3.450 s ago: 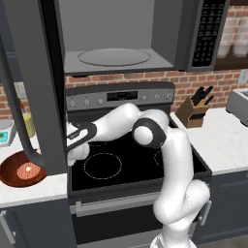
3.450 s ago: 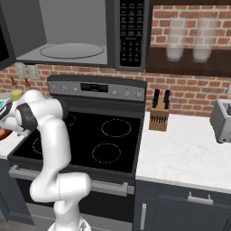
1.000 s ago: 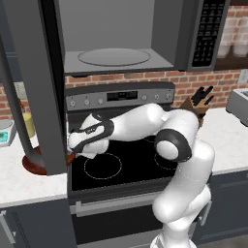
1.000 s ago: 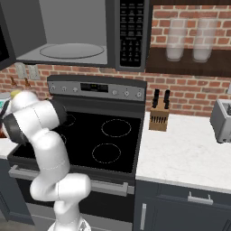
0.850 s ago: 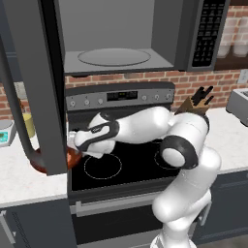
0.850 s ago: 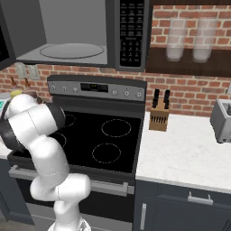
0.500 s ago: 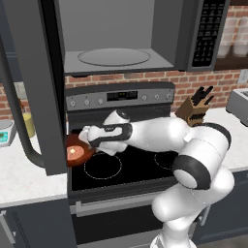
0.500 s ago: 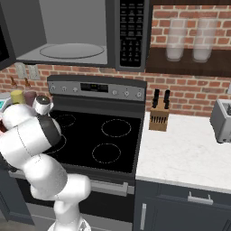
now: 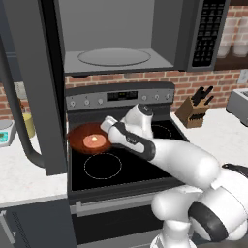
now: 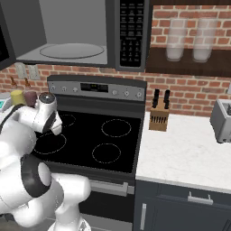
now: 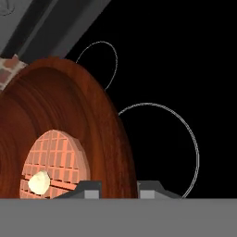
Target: Open the microwave, place the bowl with waffle inside the microwave, then close the microwave door and turn it on.
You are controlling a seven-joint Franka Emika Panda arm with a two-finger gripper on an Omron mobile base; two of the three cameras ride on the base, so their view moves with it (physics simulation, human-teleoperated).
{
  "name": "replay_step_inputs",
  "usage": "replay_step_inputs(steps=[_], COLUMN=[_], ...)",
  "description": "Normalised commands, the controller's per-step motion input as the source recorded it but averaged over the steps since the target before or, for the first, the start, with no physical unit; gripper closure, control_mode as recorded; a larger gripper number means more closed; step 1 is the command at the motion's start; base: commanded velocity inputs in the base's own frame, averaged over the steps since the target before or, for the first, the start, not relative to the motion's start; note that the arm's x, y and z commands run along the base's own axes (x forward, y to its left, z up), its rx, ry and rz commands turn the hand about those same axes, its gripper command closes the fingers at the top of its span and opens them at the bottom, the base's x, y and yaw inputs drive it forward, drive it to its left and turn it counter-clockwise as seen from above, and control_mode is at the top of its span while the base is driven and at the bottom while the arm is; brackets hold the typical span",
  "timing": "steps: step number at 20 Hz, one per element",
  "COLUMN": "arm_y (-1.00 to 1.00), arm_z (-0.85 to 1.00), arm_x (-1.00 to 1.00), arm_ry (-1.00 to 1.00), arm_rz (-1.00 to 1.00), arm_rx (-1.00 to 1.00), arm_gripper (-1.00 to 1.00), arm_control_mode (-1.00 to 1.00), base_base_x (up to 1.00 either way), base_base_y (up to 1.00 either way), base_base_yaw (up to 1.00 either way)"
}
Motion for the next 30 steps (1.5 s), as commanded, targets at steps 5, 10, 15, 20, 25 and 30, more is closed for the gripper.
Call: replay_step_inputs(steps=[5, 10, 15, 20, 25, 30], arm_y=[-0.81, -0.61, -0.16, -0.03, -0.19, -0.30], arm_z=[0.56, 0.71, 0.86, 0.87, 0.90, 0.89], arm_x=[-0.51, -0.46, -0.66, -0.95, -0.73, -0.25], arm_ry=[0.00, 0.00, -0.02, -0.11, -0.07, 0.01], arm_rz=[-0.36, -0.34, -0.24, -0.15, -0.13, -0.02], arm_rx=[0.00, 0.00, 0.00, 0.00, 0.00, 0.00], arm_gripper=[1.00, 1.00, 1.00, 1.00, 1.00, 1.00], arm_control_mode=[-1.00, -1.00, -1.00, -1.00, -1.00, -1.00], base_base_x=[0.00, 0.00, 0.00, 0.00, 0.00, 0.00], base_base_y=[0.00, 0.00, 0.00, 0.00, 0.00, 0.00], base_base_yaw=[0.00, 0.00, 0.00, 0.00, 0.00, 0.00])
